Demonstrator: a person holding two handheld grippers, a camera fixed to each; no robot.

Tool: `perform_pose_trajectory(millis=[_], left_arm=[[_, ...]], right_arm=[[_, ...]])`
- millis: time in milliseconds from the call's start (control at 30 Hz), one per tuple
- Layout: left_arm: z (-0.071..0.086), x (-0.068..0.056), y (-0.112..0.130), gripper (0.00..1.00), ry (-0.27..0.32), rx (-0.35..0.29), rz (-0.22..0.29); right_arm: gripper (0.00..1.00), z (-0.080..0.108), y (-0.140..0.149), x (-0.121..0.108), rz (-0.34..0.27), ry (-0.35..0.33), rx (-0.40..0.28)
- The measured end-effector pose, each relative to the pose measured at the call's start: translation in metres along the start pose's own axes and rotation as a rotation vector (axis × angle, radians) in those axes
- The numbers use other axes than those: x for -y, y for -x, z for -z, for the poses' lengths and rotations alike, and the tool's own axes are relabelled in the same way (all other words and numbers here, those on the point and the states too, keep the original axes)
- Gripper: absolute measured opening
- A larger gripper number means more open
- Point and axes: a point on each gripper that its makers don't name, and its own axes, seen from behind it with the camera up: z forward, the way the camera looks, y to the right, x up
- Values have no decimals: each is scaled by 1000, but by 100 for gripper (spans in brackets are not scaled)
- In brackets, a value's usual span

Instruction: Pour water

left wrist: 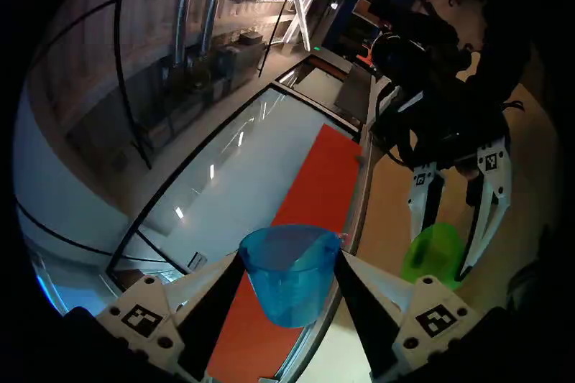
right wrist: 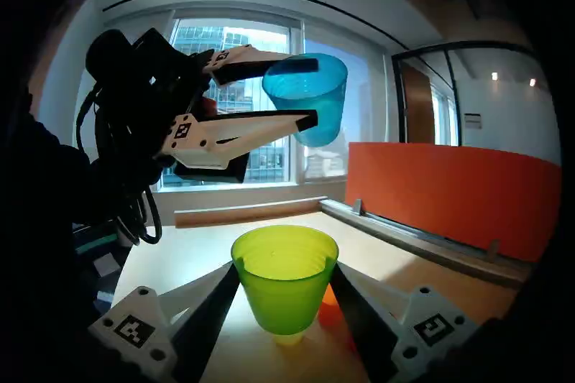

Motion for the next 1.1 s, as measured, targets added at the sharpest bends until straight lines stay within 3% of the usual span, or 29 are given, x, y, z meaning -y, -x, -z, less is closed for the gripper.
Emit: perform_pose_trajectory(millis=[1100], left_arm=[[-2, 4, -10, 86, -12, -12, -100]], right_arm=[[88, 2, -7, -5, 4, 10, -10]])
